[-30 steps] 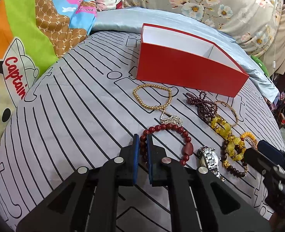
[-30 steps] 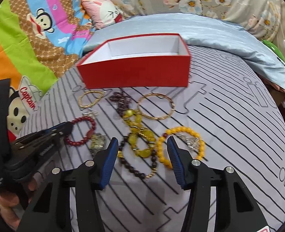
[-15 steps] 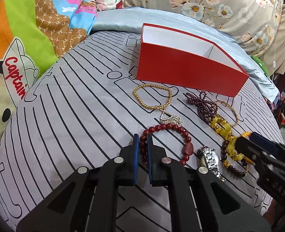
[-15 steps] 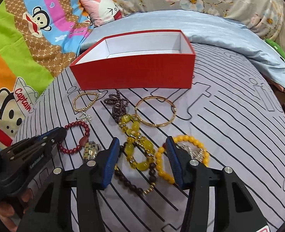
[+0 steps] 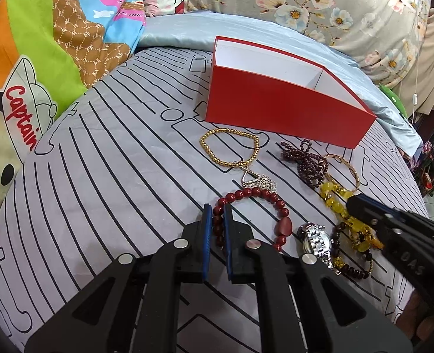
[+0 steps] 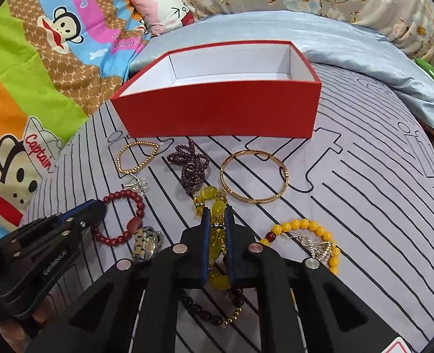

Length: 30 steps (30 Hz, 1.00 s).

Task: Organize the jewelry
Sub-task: 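Grasp the red bead bracelet with the left gripper while the right gripper grasps the yellow bead bracelet, then carry both bracelets into the red box while opening both grippers to release them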

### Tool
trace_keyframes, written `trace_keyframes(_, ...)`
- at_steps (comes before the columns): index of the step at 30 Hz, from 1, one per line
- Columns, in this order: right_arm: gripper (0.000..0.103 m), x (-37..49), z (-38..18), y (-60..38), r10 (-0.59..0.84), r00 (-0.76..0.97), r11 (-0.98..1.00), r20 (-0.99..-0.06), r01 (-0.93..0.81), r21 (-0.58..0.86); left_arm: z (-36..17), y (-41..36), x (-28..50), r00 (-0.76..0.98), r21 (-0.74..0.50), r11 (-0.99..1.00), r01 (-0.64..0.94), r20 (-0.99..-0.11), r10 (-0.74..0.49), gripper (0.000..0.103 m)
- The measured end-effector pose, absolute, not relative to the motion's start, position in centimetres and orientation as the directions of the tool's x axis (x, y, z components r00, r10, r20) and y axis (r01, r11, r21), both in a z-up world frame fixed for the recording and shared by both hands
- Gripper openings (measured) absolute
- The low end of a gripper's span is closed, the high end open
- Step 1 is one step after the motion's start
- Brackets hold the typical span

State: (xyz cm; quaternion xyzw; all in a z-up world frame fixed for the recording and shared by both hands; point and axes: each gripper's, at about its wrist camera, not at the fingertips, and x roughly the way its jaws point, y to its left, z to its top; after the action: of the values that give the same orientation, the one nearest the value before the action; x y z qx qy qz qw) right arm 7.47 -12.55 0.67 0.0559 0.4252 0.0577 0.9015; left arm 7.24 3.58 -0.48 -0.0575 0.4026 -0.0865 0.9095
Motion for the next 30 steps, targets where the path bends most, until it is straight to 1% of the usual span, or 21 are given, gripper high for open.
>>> trace_keyframes(3,0.009,6.6,1.8,-12.9,0.161,0.648,0.985,-0.745,-0.062,0.159,0.0,3.3,6.6,0.665,-0.159,0.979,0.124,-0.719,-0.201,0.008)
trace_keyframes(6,0.009,5.8,3.3,-13.5,0.174,0.667,0.982,-0.725,-0.064,0.177,0.9,3.3,6.1,0.658,-0.188,0.973,0.133,-0.717,-0.228,0.008)
trace_keyframes(14,0.009,3.9,7.2,-15.7,0.173,0.712,0.978,-0.680,-0.044,0.203,6.0,2.6,4.4,0.692,-0.202,0.960,0.196,-0.665,-0.281,0.008)
trace_keyframes(20,0.009,3.6,9.7,-17.1,0.185,0.742,0.974,-0.645,-0.049,0.223,9.6,1.5,4.2,0.714,-0.173,0.955,0.242,-0.634,-0.296,0.008)
trace_keyframes(27,0.009,7.1,13.2,-18.4,0.212,0.768,0.967,-0.605,-0.076,0.243,15.1,-0.1,7.8,0.748,-0.167,0.936,0.309,-0.566,-0.348,0.008)
trace_keyframes(30,0.009,10.0,14.5,-18.8,0.224,0.776,0.965,-0.590,-0.090,0.248,16.5,-0.9,10.6,0.766,-0.143,0.938,0.314,-0.545,-0.340,0.008)
